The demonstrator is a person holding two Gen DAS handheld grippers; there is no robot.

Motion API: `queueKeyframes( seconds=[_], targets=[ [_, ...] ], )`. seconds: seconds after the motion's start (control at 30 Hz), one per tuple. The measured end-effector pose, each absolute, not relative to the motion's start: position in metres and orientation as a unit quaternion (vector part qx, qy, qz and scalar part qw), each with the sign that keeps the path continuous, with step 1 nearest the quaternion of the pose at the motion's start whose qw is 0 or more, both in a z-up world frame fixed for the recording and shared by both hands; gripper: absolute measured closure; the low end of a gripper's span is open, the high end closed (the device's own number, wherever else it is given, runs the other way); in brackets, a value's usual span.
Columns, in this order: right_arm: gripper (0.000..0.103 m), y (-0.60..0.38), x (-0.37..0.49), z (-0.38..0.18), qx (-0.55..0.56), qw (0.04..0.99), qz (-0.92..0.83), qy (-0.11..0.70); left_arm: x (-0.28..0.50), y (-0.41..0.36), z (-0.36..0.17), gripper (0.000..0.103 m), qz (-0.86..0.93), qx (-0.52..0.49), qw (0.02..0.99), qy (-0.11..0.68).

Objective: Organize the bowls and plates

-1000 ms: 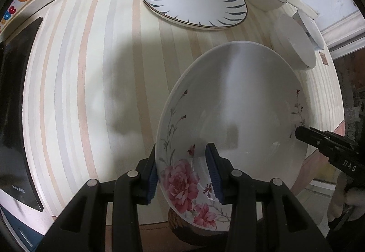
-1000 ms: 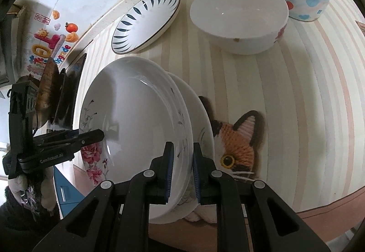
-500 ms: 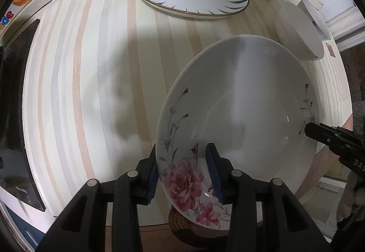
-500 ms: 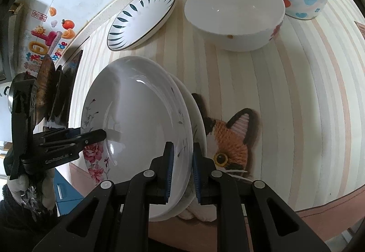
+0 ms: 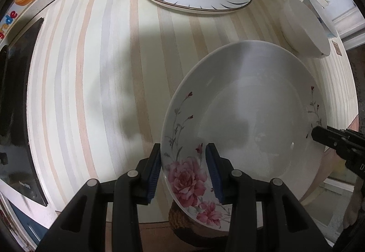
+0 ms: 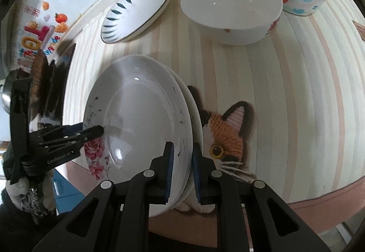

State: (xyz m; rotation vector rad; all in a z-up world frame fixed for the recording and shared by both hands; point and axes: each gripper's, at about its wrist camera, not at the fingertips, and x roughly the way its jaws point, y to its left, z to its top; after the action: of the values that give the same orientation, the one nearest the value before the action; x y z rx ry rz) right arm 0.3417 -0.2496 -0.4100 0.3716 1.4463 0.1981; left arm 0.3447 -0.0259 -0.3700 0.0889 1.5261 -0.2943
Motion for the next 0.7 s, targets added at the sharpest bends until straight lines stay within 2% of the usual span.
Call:
queueKeyframes(
  seconds=[0.2, 0.33, 0.7],
  targets=[
    [0.083, -0.243, 0.343, -0.403, 0.134, 0.729, 0.062, 0.669, 0.34, -0.023, -0.36, 0.067, -0.116, 0.037, 0.714, 0.69],
    [0.083, -0.249, 0.342, -0.39, 0.152, 0.73, 0.063, 0.663, 0.335, -0.021, -0.34, 0.067, -0.111, 0.038, 0.717, 0.687],
    [0.083, -0.226, 0.318, -0.292, 0.125, 0.742, 0.072, 0.655, 0.305, -0.019, -0.238, 0.066, -0.152, 0.012, 0.737, 0.658]
  ],
)
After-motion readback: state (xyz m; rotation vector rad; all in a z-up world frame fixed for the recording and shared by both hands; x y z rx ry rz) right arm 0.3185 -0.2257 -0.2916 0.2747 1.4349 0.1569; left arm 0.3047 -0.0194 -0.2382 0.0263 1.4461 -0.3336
